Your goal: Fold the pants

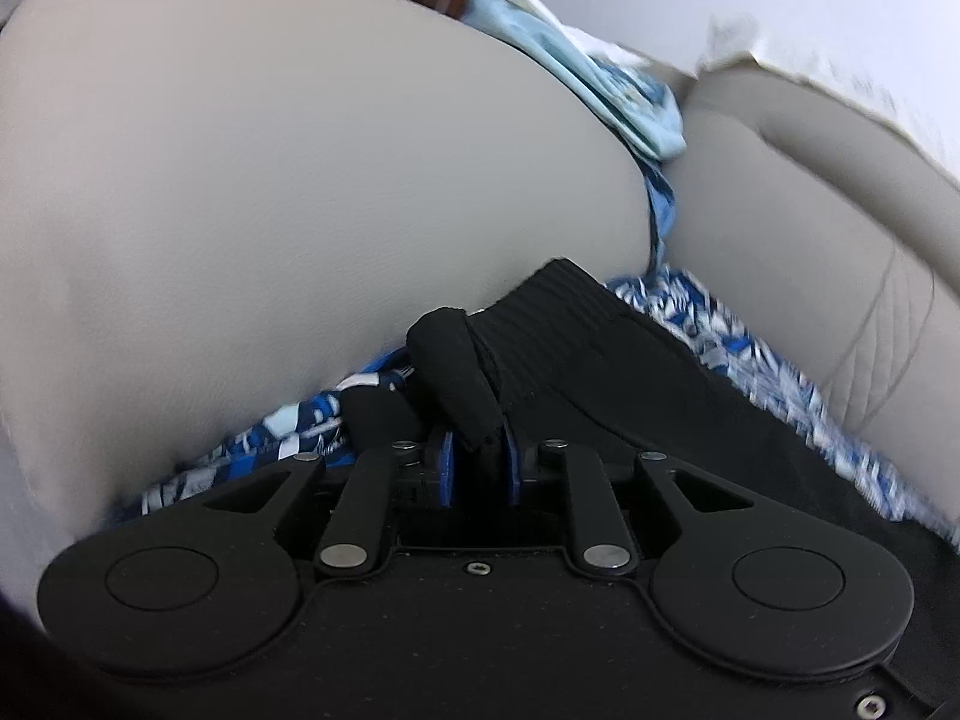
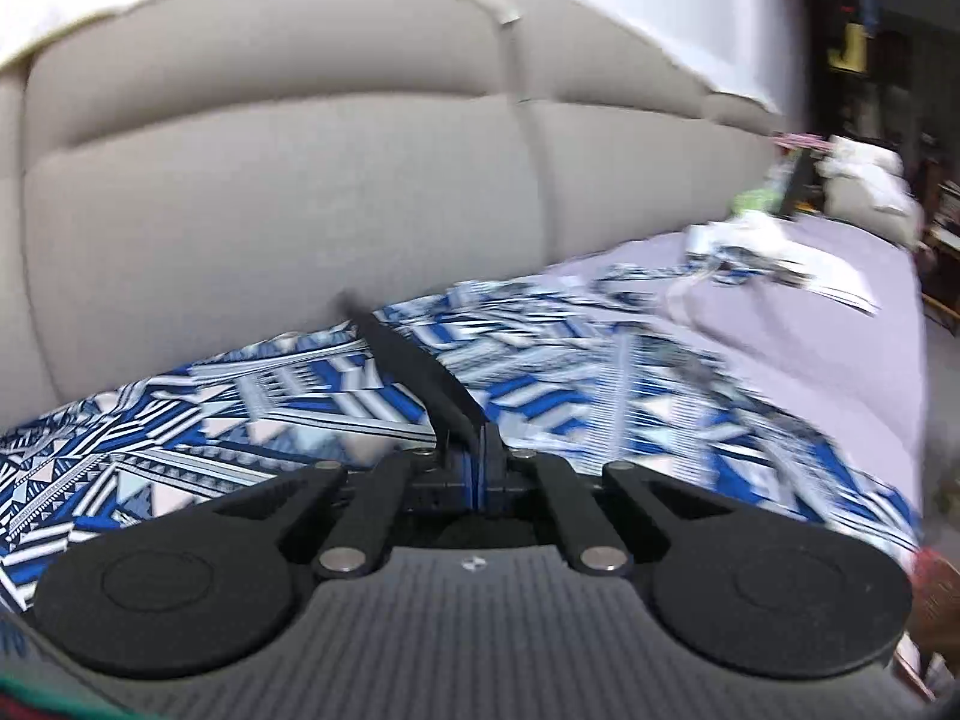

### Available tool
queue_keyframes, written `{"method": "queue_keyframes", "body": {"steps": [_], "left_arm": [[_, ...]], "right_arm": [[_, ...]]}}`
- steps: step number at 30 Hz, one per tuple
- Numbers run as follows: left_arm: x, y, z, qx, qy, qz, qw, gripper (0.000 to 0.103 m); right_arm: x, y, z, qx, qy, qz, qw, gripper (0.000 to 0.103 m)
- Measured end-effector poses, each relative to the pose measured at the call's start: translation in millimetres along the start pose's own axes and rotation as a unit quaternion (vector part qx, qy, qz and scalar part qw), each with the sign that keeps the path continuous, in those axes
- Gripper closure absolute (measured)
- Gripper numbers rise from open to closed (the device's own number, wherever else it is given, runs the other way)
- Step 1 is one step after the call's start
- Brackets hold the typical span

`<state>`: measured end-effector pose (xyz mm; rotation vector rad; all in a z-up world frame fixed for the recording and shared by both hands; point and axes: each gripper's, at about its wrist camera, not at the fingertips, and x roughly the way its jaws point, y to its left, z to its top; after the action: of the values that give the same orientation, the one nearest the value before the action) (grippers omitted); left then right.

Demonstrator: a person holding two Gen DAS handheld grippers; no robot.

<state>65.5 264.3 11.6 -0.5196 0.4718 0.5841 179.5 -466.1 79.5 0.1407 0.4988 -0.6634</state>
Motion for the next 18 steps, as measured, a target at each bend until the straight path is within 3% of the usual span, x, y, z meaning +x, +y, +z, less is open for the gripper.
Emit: {"method": "queue_keyframes", "body": {"steps": [3,10,18], "left_arm": [[1.1,-3.1,4.8,0.035,0.014,-0.006,0.9993,0.085],[-0.5,2.4,8.0,0.040,0.026,-0.023,0.9986,0.084],[-0.5,-1.9,6.8,0.063,0.023,-0.016,0.9976,0.084]], "right_arm": [[-26.1,-42.3,-19.4,0.038,0.009,-0.003,0.999,0.099],[-36.6,-95.4,-82.5,0.077,0.073,-0.006,0.994,0.099],[-52.3,-113.9,-97.1,0.086,0.083,0.006,0.993,0.099]]}}
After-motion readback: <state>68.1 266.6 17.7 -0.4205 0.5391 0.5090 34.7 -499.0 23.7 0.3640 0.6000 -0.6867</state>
